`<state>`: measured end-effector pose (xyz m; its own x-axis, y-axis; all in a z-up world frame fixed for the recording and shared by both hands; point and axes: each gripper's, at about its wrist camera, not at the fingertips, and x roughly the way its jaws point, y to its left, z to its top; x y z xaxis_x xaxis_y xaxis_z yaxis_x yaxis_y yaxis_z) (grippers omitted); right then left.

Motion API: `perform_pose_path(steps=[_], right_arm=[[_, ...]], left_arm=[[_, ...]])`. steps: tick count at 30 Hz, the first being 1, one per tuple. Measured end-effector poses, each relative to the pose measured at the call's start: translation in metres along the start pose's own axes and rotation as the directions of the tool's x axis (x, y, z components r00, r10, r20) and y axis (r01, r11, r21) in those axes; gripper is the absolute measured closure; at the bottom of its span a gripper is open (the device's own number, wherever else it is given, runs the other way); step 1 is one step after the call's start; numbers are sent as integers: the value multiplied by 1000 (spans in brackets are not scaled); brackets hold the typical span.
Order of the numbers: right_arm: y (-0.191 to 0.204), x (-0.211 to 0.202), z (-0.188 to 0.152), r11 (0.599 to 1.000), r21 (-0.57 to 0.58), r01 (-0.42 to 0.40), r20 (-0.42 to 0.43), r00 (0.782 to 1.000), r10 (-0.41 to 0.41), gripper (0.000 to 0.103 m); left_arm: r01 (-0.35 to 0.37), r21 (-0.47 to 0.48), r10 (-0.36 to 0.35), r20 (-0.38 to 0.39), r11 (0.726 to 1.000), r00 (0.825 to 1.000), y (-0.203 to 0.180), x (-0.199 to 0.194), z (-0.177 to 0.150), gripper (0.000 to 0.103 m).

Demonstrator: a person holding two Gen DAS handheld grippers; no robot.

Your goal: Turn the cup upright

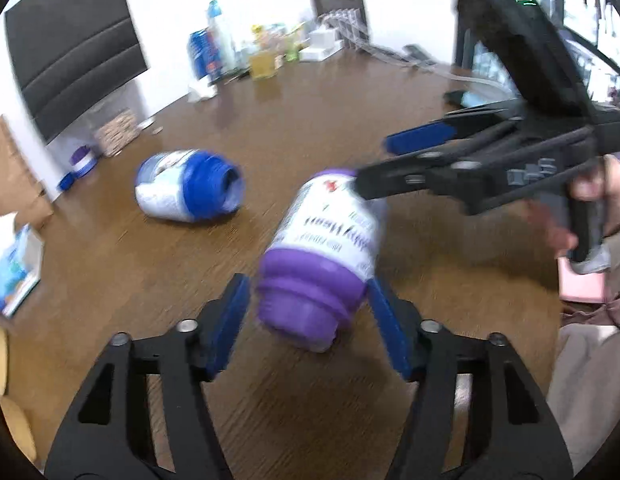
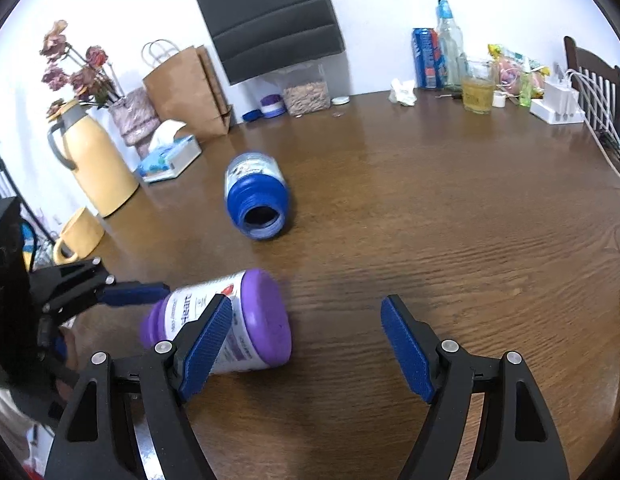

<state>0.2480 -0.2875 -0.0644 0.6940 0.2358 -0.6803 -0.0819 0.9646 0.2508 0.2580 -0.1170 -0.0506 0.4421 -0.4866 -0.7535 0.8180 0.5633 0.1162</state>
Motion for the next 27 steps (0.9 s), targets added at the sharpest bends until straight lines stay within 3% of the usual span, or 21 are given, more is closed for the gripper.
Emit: perform_pose_path(steps=[2, 9, 12, 15, 18, 22, 26, 27], right_arm=[[7, 0, -5, 999, -31, -8, -13, 1000, 8, 22], [31, -2, -10, 979, -88, -183, -9, 983, 183, 22], [26, -9, 3, 989, -108, -99, 51, 993, 105, 22], [7, -6, 25, 996, -90, -29, 89, 995, 37, 22], [-5, 18, 46, 992, -126, 5, 74, 997, 4, 22], [-12, 44, 46, 984, -175, -15, 13, 1000, 17, 22], [-16, 44, 29, 986, -149, -73, -17, 997, 71, 22], [-16, 42, 26, 986, -151, -66, -13, 998, 65, 22]], left_arm=[[-54, -42, 54, -11, 998, 998, 11, -1, -3, 18], [-159, -245, 149, -59, 956, 987, 55, -5, -15, 17], [-200, -337, 176, -101, 920, 979, 64, -7, -18, 17], [-177, -414, 151, -95, 893, 984, 61, -22, -21, 17], [-114, -490, 84, -83, 864, 993, 46, -29, -21, 18], [-23, -591, -26, -74, 806, 997, 22, -19, -25, 26], [-38, -625, -24, -90, 780, 996, 10, 1, -20, 42], [-31, -646, -42, -98, 763, 994, 11, 7, -20, 44]])
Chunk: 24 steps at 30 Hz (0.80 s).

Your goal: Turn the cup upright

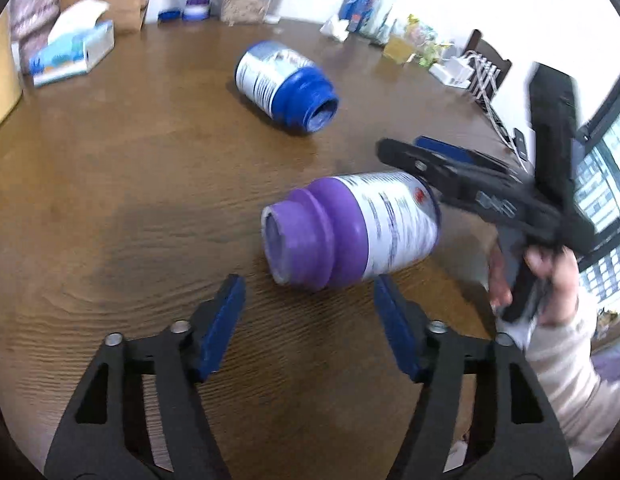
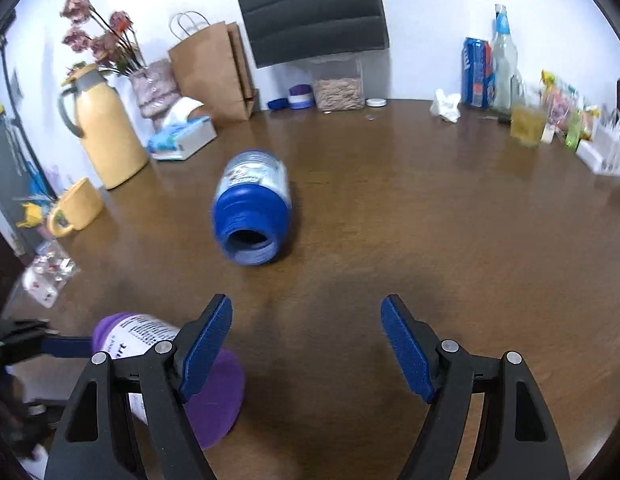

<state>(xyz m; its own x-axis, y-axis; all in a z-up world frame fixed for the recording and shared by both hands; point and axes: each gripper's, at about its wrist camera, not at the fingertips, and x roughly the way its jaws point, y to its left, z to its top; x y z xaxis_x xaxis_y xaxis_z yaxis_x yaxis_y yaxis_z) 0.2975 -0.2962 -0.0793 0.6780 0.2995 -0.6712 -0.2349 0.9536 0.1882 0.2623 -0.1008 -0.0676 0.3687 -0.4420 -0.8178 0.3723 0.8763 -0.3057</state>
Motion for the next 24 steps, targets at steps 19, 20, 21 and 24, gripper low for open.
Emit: perform_pose_path(steps=[19, 20, 21, 24], right_arm=[[9, -14, -25, 994, 80, -78, -15, 997, 80, 22], [10, -14, -27, 993, 79, -85, -21, 996, 87, 22], [12, -15, -29, 992, 81, -96, -21, 995, 98, 22], [11, -16, -34, 989, 94, -115, -24, 993, 118, 22]], left_arm=[[75, 17, -75, 35, 997, 997, 16, -26, 17, 18], [98, 20, -99, 24, 995, 995, 12, -27, 18, 18], [112, 19, -112, 13, 994, 994, 6, -25, 21, 18], [107, -32, -107, -4, 994, 994, 2, -12, 37, 18]])
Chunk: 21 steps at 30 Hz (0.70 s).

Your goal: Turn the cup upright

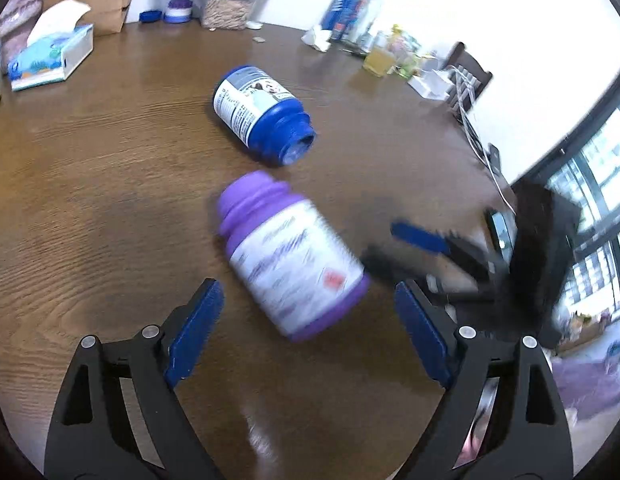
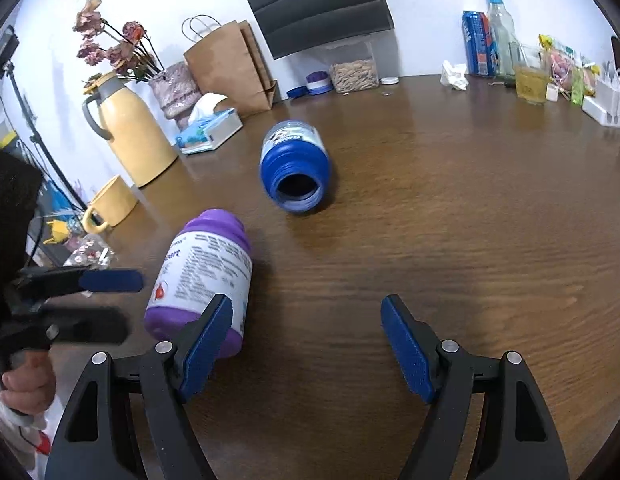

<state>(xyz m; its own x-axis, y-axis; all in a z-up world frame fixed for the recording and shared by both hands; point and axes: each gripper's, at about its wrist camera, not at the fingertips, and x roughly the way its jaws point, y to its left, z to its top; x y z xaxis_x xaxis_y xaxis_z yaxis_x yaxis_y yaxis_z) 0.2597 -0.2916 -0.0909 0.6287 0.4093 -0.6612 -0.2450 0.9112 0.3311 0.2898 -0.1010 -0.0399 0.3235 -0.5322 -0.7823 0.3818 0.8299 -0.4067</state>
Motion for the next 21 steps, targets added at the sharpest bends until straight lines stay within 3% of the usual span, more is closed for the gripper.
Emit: perform_pose_path(steps=[2, 5, 7, 13, 15, 17, 20, 21], right_arm=[[-6, -6, -7, 1000, 20, 18, -3, 1000, -18, 22], [-16, -21, -15, 998, 55, 25, 5, 1000, -25, 22], [-19, -29, -18, 997, 62, 34, 11, 999, -35, 22], [-28, -44, -18, 995, 92, 32, 35, 999, -36, 22], [-31, -51, -14, 992, 124, -20, 58, 998, 13, 22], [-33, -58, -7, 976, 163, -144, 88, 988, 131, 22], [-31, -55, 5, 925, 201, -323, 93, 946, 310, 22], [-27, -49, 11, 896, 208, -391, 76, 920, 384, 22]], left_arm=[[12, -68, -13, -19, 998, 1000, 5, 10, 10, 19], [-1, -148, -8, -60, 989, 998, 15, 28, 17, 39], [23, -188, -34, -52, 982, 998, 19, 33, 18, 40], [-26, -97, 26, -1, 995, 1000, 3, 26, 9, 41], [-46, -34, 48, 53, 998, 997, -7, 14, 4, 41], [-61, 41, 55, 124, 997, 991, -18, -2, -4, 41], [-66, 137, 37, 203, 988, 978, -28, -20, -23, 41], [-57, 157, 22, 217, 986, 976, -30, -25, -29, 41]])
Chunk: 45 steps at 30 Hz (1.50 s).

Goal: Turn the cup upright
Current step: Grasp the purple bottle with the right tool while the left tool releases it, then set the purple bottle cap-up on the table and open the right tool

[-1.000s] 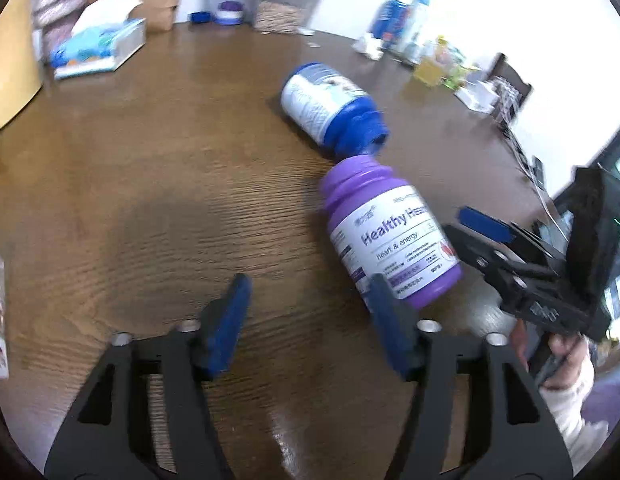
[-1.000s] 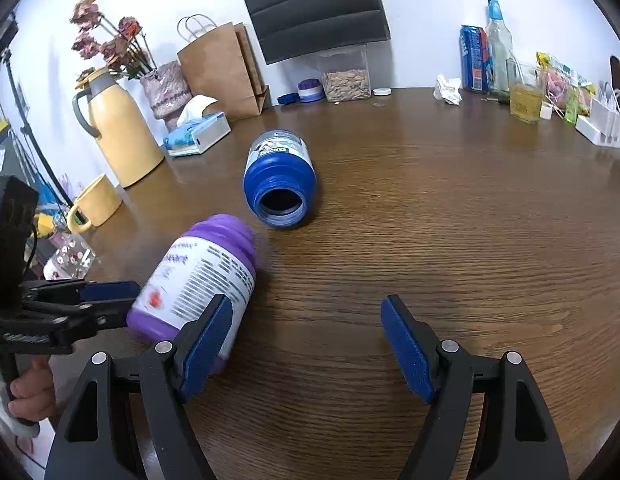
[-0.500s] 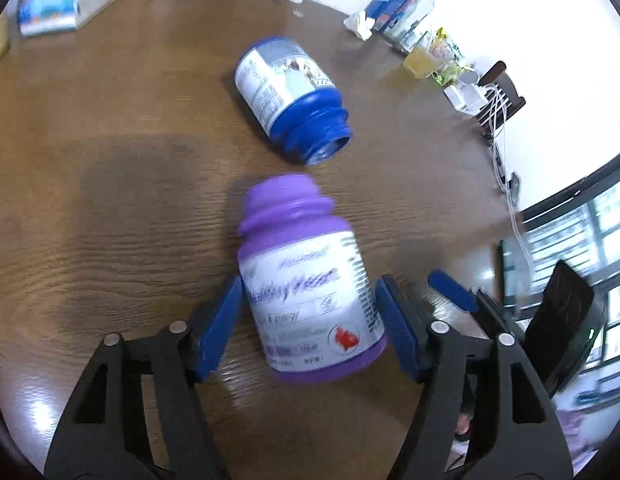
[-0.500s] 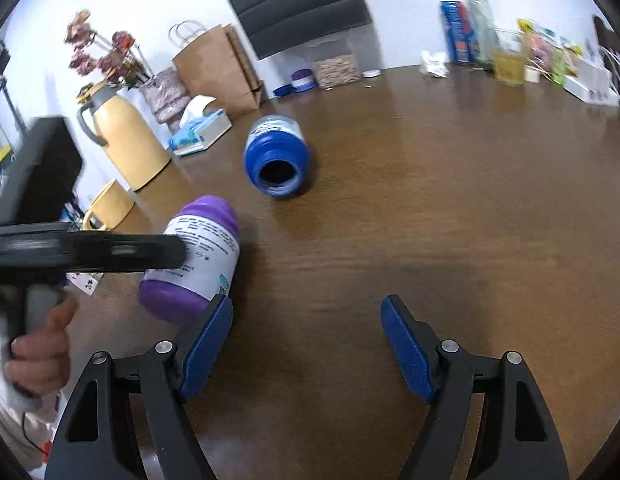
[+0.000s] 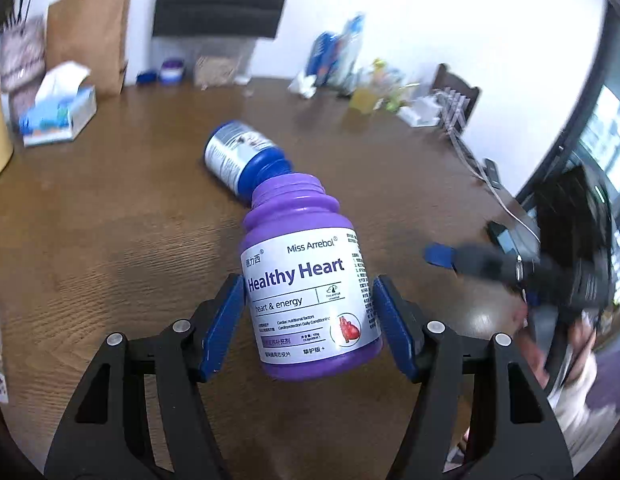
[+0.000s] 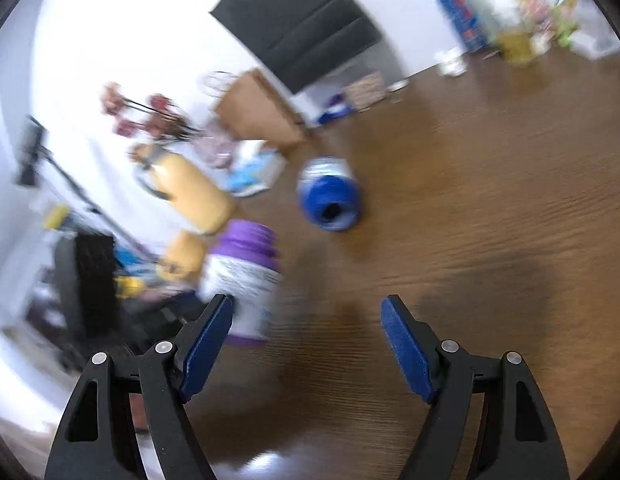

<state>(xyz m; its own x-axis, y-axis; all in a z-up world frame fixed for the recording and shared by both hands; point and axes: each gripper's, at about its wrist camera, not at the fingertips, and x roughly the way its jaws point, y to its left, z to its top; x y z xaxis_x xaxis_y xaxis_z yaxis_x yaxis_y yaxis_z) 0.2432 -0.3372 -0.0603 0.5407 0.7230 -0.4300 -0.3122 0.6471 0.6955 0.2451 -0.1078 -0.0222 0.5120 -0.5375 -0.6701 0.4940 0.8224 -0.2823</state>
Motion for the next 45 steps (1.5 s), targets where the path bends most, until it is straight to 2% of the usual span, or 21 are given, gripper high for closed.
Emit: perform_pose_path(steps=[3, 5, 8, 9, 10, 11, 14, 15, 17, 18, 20, 22, 24, 28, 34, 38, 45], right_arm=[[4, 25, 7, 990, 34, -140, -87, 986, 142, 22], [5, 47, 7, 978, 93, -185, -137, 971, 196, 22], [8, 73, 6, 943, 176, -281, -177, 934, 311, 22], [10, 81, 6, 918, 209, -336, -181, 909, 375, 22], [11, 88, 6, 904, 233, -358, -180, 898, 402, 22], [12, 92, 6, 909, 237, -344, -176, 905, 388, 33], [31, 95, 3, 950, 149, -275, -175, 938, 299, 36], [40, 93, 2, 970, 90, -226, -170, 956, 238, 36], [67, 92, -3, 993, -100, -56, -136, 990, 43, 36], [80, 92, -7, 982, -190, 18, -107, 993, -39, 36], [102, 96, -19, 931, -344, 125, -54, 987, -152, 36], [109, 103, -25, 903, -396, 168, -50, 978, -204, 36], [107, 109, -31, 897, -407, 175, -57, 975, -217, 36], [106, 101, -43, 890, -426, 164, -27, 981, -194, 36], [116, 92, -68, 848, -487, 211, 15, 972, -233, 36], [122, 90, -73, 849, -476, 231, 11, 966, -257, 36], [135, 84, -96, 840, -502, 206, -14, 969, -245, 36]], left_arm=[[41, 30, -42, 40, 999, 998, -3, -14, -12, 41], [35, 54, -40, 92, 998, 995, -5, -27, -20, 41], [35, 93, -45, 113, 995, 993, -7, -38, -27, 41], [42, 99, -53, 116, 994, 992, -5, -41, -29, 41], [46, 98, -57, 120, 994, 991, -4, -44, -30, 41], [39, 93, -51, 128, 995, 990, -1, -46, -31, 41], [37, 69, -44, 114, 997, 992, 11, -48, -33, 42], [18, 66, -25, 111, 998, 993, 13, -47, -35, 43], [-21, 72, 13, 110, 997, 994, 18, -44, -39, 43], [-30, 76, 22, 102, 997, 995, 22, -41, -40, 43], [-8, 54, 3, 91, 999, 996, 31, -37, -43, 45], [34, 36, -36, 84, 999, 996, 39, -33, -45, 48], [37, 53, -42, 89, 998, 995, 38, -32, -51, 54], [-21, 128, 8, 100, 992, 995, 27, -36, -63, 55], [-24, 171, 13, 64, 985, 998, 19, -35, -79, 53], [-34, 157, 27, 48, 987, 999, 17, -38, -81, 53], [-36, 109, 31, 45, 993, 998, 14, -57, -104, 53]])
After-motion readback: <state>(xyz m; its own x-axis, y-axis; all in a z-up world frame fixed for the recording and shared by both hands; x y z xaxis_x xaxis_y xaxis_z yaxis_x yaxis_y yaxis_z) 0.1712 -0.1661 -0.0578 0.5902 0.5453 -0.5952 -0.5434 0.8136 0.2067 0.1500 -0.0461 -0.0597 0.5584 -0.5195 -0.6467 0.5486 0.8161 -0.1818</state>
